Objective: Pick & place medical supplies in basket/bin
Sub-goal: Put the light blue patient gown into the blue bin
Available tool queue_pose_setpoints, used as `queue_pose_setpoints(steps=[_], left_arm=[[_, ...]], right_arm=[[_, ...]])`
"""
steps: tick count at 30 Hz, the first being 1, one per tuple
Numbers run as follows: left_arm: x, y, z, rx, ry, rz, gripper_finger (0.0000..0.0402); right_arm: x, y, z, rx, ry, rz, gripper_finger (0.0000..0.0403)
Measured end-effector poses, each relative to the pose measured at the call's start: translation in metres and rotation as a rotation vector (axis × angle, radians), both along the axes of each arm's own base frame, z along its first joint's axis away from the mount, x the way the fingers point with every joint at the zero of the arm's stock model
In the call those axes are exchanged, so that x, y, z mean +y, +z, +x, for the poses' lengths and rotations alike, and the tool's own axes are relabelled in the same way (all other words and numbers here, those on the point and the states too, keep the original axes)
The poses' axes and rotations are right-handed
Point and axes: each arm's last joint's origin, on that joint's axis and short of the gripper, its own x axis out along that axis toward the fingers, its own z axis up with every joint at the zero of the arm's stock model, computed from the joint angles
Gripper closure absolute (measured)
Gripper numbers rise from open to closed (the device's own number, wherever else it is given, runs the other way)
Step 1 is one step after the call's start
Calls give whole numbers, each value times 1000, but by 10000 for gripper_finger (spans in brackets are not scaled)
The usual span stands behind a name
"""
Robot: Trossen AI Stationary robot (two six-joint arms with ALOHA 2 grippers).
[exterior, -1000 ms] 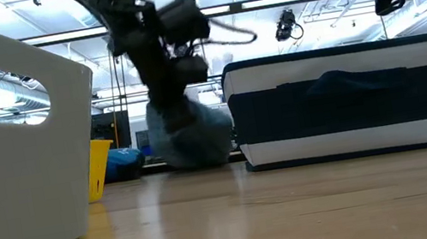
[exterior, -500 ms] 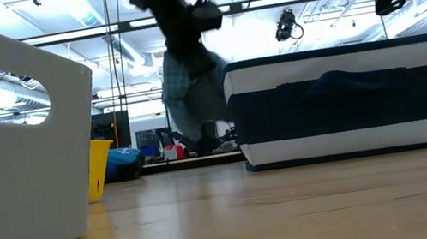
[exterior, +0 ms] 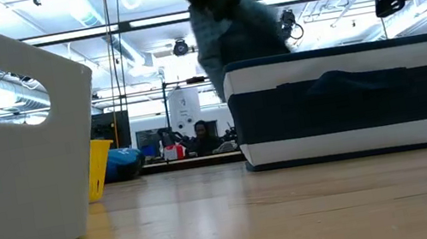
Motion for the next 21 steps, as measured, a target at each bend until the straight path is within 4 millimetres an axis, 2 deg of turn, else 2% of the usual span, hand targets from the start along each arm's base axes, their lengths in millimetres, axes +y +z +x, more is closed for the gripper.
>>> queue_pose_setpoints(steps=[8, 11, 15, 21], left_arm=[[-46, 4, 7, -94, -273, -100, 371], [-56, 4, 9, -106, -352, -115, 371], [-56, -4, 15, -120, -403, -177, 371], [-37, -43, 33, -50, -331, -214, 371]], right_arm=[[4, -1, -2, 18, 34, -23, 398], [5, 5, -1, 48, 23, -35, 400], [8, 20, -1, 68, 46, -56, 401], [15, 36, -5, 98, 86, -84, 402]])
